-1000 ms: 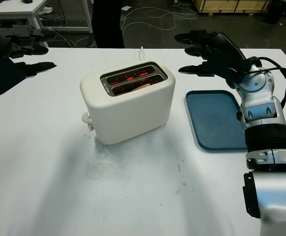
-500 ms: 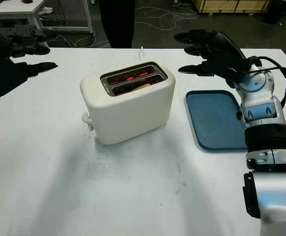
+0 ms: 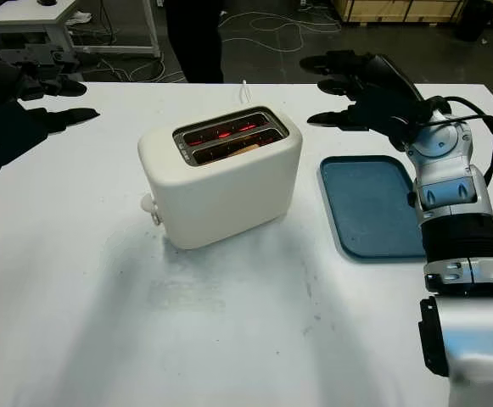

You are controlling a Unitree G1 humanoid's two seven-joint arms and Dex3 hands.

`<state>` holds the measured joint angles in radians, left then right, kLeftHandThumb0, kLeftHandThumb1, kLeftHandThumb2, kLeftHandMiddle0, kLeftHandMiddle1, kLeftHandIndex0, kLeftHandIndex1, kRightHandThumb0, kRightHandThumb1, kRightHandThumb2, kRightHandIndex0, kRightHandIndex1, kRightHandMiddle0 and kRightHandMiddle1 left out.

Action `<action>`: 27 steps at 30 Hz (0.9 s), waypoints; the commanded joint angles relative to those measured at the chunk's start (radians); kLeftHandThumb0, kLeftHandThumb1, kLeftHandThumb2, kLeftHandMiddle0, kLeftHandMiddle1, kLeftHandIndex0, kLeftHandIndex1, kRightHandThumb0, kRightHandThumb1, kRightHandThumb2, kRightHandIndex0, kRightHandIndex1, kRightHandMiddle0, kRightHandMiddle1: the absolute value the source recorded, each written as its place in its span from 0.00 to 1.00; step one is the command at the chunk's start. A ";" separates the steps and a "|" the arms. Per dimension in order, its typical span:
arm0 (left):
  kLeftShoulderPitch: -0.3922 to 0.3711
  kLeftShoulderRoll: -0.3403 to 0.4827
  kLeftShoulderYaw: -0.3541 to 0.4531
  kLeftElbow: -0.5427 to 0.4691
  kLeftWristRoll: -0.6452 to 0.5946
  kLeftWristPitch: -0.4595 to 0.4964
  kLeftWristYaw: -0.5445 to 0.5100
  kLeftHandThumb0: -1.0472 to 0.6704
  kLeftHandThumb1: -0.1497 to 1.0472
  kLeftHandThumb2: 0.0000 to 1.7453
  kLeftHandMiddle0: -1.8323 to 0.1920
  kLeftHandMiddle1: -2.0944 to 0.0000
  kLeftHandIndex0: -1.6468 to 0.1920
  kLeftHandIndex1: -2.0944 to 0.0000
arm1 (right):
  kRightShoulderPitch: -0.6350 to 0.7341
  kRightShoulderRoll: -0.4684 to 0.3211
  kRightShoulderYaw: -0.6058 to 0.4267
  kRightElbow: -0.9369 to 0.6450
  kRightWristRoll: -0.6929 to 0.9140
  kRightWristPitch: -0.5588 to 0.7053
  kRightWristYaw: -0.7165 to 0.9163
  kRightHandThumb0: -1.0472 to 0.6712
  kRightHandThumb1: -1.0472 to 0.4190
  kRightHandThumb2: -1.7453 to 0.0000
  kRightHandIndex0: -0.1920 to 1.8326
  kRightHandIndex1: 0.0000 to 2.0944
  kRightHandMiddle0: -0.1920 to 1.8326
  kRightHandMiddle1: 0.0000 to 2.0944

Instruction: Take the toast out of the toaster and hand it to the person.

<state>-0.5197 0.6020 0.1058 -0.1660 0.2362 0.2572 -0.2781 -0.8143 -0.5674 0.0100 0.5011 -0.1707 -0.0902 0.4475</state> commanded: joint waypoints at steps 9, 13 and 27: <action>0.001 0.009 -0.006 0.009 0.006 -0.026 -0.001 0.42 0.83 0.00 0.60 0.76 0.50 0.97 | 0.009 -0.009 -0.002 0.009 0.007 -0.024 -0.003 0.48 0.18 1.00 0.37 0.01 0.36 0.01; 0.001 0.008 -0.004 0.006 0.006 -0.020 -0.002 0.42 0.83 0.00 0.61 0.75 0.50 0.97 | 0.010 -0.005 -0.004 -0.003 0.014 0.010 0.004 0.48 0.17 1.00 0.36 0.00 0.35 0.00; 0.005 0.000 -0.003 -0.029 0.002 0.045 -0.004 0.46 0.83 0.00 0.63 0.75 0.51 0.98 | 0.009 0.001 0.004 -0.010 -0.003 0.024 -0.012 0.51 0.17 1.00 0.37 0.01 0.36 0.00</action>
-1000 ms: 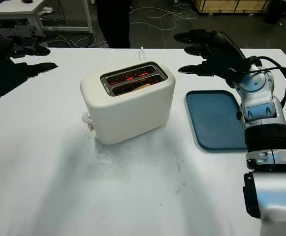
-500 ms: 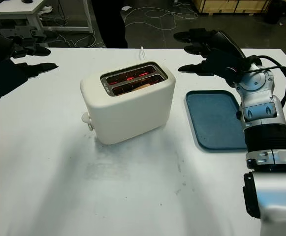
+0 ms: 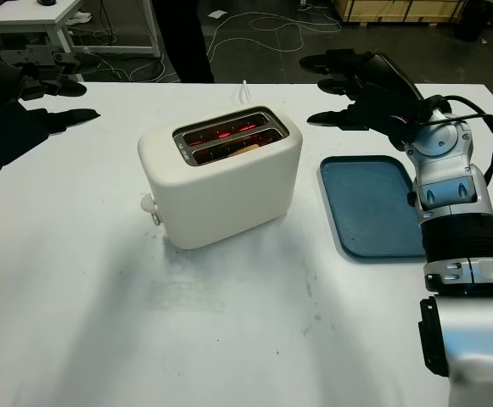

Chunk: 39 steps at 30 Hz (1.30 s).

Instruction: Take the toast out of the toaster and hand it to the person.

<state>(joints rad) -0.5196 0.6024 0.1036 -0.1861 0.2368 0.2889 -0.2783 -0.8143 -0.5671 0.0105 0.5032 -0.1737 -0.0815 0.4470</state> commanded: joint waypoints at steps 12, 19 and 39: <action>0.006 0.004 -0.004 -0.007 0.001 0.004 -0.003 0.46 0.83 0.00 0.63 0.75 0.51 0.98 | 0.012 -0.001 0.004 -0.020 0.001 0.024 -0.007 0.50 0.16 1.00 0.36 0.00 0.36 0.00; 0.005 0.000 -0.001 0.004 -0.002 -0.011 0.001 0.44 0.82 0.00 0.62 0.74 0.50 0.98 | 0.013 -0.002 0.004 -0.025 0.002 0.028 -0.004 0.49 0.17 1.00 0.36 0.00 0.35 0.00; 0.005 -0.002 -0.003 0.005 0.000 -0.016 0.002 0.44 0.83 0.00 0.63 0.73 0.50 0.98 | 0.018 -0.002 0.003 -0.031 0.002 0.035 -0.008 0.50 0.16 1.00 0.36 0.00 0.35 0.00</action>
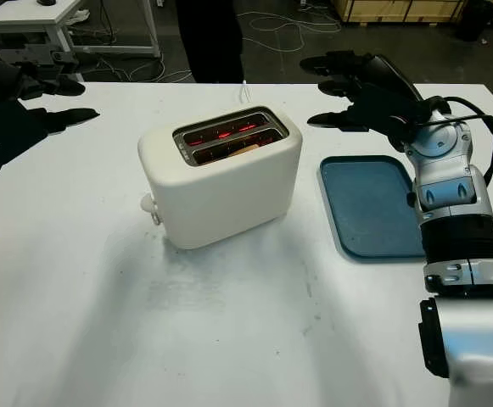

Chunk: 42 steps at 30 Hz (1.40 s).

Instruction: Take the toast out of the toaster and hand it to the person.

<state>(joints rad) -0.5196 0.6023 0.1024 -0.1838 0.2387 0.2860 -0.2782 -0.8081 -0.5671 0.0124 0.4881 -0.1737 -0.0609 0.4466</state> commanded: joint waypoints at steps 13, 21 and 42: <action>0.005 -0.003 -0.004 0.001 -0.002 -0.001 0.001 0.41 0.83 0.00 0.64 0.72 0.50 0.98 | 0.018 0.002 -0.003 -0.007 0.015 0.006 0.001 0.50 0.16 1.00 0.36 0.00 0.34 0.00; 0.005 -0.005 -0.005 -0.003 -0.004 0.002 0.001 0.42 0.83 0.00 0.64 0.72 0.50 0.98 | 0.019 0.003 -0.002 -0.013 0.011 0.024 -0.003 0.49 0.16 1.00 0.35 0.00 0.34 0.00; -0.003 -0.006 -0.007 0.014 -0.001 -0.031 0.013 0.43 0.82 0.00 0.63 0.71 0.49 0.98 | 0.011 0.000 0.001 0.003 0.013 -0.011 0.004 0.47 0.16 1.00 0.37 0.01 0.35 0.00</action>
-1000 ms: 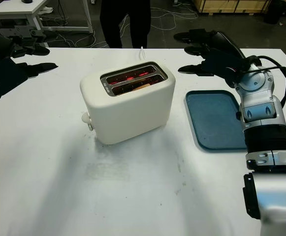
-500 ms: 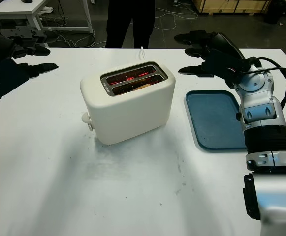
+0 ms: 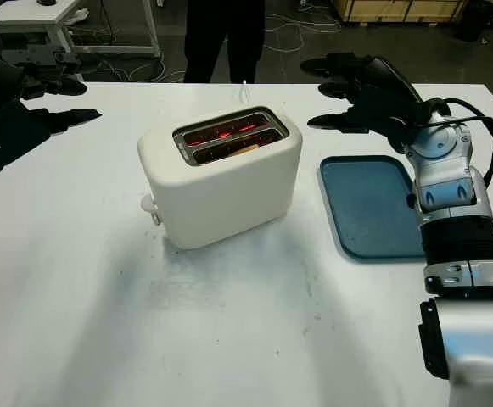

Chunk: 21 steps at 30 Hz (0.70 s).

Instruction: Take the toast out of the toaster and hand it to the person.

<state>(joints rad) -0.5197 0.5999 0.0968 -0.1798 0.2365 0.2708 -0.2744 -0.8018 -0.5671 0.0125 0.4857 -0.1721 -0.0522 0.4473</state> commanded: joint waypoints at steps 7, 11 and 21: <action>-0.001 -0.004 0.001 0.015 0.000 -0.026 0.009 0.44 0.82 0.00 0.63 0.70 0.49 0.98 | 0.007 0.001 0.002 -0.003 0.009 -0.012 0.002 0.47 0.16 1.00 0.37 0.00 0.35 0.00; 0.000 -0.004 0.002 0.016 -0.002 -0.028 0.007 0.44 0.82 0.00 0.63 0.69 0.49 0.98 | 0.005 0.002 0.002 -0.002 0.013 0.000 0.008 0.48 0.16 1.00 0.36 0.00 0.35 0.00; 0.004 -0.003 -0.002 -0.013 0.002 0.023 0.000 0.45 0.83 0.00 0.65 0.70 0.50 0.99 | 0.011 0.000 0.003 -0.017 0.004 0.009 0.001 0.48 0.16 1.00 0.36 0.00 0.34 0.00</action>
<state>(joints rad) -0.5196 0.5997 0.0968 -0.1850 0.2365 0.2869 -0.2742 -0.8017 -0.5671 0.0125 0.4826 -0.1724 -0.0519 0.4517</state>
